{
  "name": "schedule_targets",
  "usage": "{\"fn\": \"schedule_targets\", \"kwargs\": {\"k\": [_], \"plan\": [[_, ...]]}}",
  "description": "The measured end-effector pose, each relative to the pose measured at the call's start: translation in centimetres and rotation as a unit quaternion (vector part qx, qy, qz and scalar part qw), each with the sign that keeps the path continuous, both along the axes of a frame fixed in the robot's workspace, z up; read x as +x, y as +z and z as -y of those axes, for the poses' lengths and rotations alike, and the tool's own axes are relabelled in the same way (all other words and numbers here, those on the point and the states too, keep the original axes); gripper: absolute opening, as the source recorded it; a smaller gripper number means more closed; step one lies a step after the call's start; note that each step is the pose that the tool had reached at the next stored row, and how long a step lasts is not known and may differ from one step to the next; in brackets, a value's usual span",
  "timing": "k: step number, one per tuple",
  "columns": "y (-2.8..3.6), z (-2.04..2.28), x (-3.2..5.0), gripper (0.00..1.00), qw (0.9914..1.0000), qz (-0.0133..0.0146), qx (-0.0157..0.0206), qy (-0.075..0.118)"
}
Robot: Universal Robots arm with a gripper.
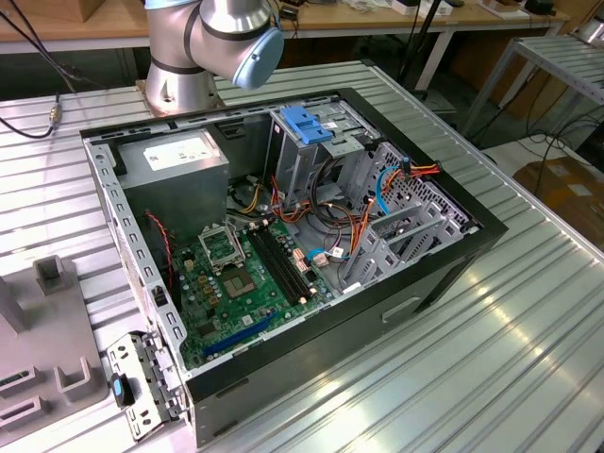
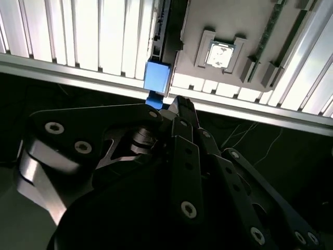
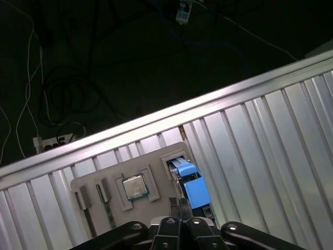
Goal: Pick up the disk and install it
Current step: 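Pick up the disk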
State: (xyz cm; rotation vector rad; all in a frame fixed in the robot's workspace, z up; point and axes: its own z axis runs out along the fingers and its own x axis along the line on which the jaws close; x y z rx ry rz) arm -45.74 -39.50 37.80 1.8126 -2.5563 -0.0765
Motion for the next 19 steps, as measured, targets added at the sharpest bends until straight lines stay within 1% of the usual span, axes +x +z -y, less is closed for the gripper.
{"fn": "schedule_targets", "kwargs": {"k": [3, 4, 6, 11, 19], "plan": [[-0.06, 0.0, 0.13, 0.11, 0.9999, 0.0, 0.0, 0.014], [-0.1, 0.0, 0.24, 0.11, 0.99975, 0.0001, 0.0, 0.022], [-0.15, 0.0, 0.43, 0.11, 0.99953, 0.0001, 0.0, 0.031], [-0.23, -0.07, 0.81, 0.11, 0.99931, 0.0001, 0.0, 0.037], [-0.25, -0.07, 0.86, 0.11, 0.99926, 0.0001, 0.0, 0.038]]}}
